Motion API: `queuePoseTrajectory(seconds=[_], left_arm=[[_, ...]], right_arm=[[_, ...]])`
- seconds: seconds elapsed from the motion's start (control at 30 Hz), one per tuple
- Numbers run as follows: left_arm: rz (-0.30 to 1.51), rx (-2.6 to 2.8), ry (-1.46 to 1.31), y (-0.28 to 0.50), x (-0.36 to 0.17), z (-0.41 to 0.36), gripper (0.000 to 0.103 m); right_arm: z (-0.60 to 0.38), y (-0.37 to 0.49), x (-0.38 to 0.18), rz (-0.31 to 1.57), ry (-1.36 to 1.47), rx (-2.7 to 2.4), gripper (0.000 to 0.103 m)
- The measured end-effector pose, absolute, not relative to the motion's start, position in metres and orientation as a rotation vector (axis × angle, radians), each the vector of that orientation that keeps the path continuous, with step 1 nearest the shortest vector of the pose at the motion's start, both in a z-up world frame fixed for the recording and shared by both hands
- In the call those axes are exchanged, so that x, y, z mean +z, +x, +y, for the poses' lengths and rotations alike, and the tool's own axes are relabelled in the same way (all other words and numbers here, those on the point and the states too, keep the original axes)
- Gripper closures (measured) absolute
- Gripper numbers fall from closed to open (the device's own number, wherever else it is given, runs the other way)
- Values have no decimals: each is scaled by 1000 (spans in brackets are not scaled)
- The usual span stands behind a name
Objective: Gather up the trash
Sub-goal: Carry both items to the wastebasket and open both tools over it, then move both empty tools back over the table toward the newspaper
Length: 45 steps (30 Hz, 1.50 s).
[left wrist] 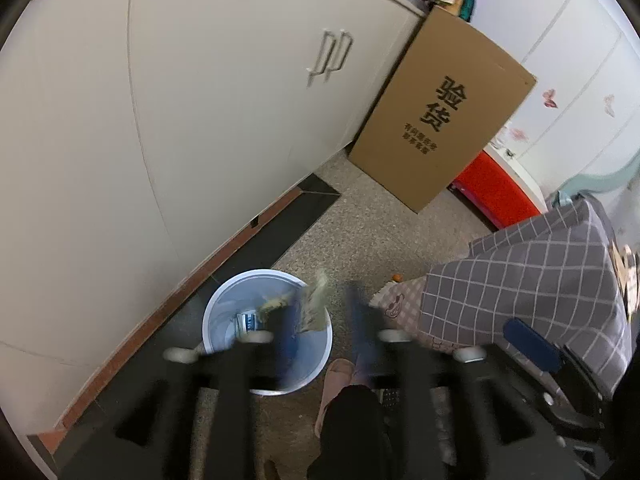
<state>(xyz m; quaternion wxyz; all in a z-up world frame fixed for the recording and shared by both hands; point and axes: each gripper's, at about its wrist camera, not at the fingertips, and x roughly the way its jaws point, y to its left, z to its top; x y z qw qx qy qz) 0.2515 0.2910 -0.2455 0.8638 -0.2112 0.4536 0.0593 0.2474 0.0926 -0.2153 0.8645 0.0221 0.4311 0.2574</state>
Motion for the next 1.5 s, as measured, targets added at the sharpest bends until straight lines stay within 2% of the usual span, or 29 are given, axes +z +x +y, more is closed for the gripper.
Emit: queuePoseTrajectory(seconds=[0.03,0.3,0.67,0.87,1.03,1.5], left_arm=[[940,147,-451,251,-244,292,41],[910,158,-428,235,-226,279,39],[786,104,-346,198,-160,225,35],[705,23,-251,193,-114,163,28],[690,-77,-203,202,-91,96,26],[697,-305,-69,255,-90,-83,25]], right_arm=[[90,247,-214,900,48,538,42],[72,237,-195,863,71,524,42],[26,207,-133,735,131,517,40],[-39,194,-95,649,177,445,37],[-115,187,-78,611,223,327,36],[-328,182,-83,588,378,-24,30]])
